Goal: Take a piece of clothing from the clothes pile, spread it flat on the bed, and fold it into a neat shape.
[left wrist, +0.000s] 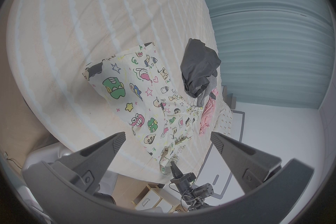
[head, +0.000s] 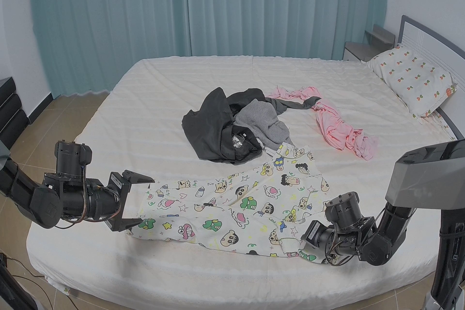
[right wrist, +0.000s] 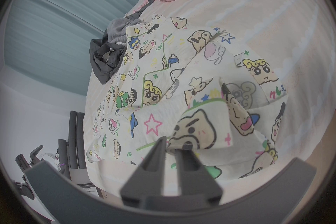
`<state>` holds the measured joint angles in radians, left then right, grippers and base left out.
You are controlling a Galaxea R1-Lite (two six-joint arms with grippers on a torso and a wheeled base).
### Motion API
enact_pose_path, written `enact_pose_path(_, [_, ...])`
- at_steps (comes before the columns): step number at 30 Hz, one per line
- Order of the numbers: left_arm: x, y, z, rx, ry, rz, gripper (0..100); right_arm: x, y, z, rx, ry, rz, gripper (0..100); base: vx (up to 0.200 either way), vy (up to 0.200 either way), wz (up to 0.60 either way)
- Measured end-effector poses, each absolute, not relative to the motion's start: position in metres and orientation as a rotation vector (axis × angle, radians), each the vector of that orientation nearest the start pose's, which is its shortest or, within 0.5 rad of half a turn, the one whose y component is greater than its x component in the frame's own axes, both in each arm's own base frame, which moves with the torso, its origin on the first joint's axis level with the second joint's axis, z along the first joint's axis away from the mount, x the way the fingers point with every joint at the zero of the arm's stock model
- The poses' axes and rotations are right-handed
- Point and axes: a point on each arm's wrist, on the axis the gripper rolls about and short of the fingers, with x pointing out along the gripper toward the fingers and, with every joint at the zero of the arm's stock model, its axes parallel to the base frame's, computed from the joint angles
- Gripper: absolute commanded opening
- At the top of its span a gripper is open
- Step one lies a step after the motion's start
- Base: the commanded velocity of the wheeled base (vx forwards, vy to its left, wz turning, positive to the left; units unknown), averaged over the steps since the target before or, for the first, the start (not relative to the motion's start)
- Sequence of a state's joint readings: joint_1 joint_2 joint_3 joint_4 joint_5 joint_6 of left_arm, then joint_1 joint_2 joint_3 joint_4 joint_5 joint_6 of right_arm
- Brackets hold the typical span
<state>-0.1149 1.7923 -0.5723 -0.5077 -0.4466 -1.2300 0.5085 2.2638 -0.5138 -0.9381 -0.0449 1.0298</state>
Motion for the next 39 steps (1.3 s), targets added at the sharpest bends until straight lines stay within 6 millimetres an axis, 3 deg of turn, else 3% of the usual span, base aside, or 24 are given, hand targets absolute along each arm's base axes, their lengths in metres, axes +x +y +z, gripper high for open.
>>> enact_pose_path(6, [0.270, -0.041, 0.089, -1.261, 0.959, -0.030, 100, 0.269, 0.146, -0.015, 0.750, 0.889, 0.008, 0, 0.000, 0.000, 0.00])
enact_pose_path(15, [0.269, -0.042, 0.088, -1.262, 0.964, -0.031, 100, 0.258, 0.143, 0.031, 0.755, 0.872, 0.039, 0, 0.000, 0.000, 0.00])
enact_pose_path(21, [0.269, -0.043, 0.088, -1.261, 0.966, -0.032, 100, 0.251, 0.147, 0.049, 0.749, 0.869, 0.068, 0, 0.000, 0.000, 0.00])
enact_pose_path(29, [0.269, -0.043, 0.088, -1.261, 0.966, -0.031, 100, 0.238, 0.150, 0.045, 0.727, 0.903, 0.077, 0, 0.000, 0.000, 0.00])
enact_pose_path(30, [0.269, -0.043, 0.088, -1.261, 0.967, -0.031, 100, 0.237, 0.150, 0.042, 0.721, 0.914, 0.074, 100, 0.000, 0.000, 0.00])
enact_pose_path(39, [0.269, -0.043, 0.088, -1.260, 0.967, -0.031, 100, 0.216, 0.153, 0.020, 0.651, 1.013, 0.057, 100, 0.000, 0.000, 0.00])
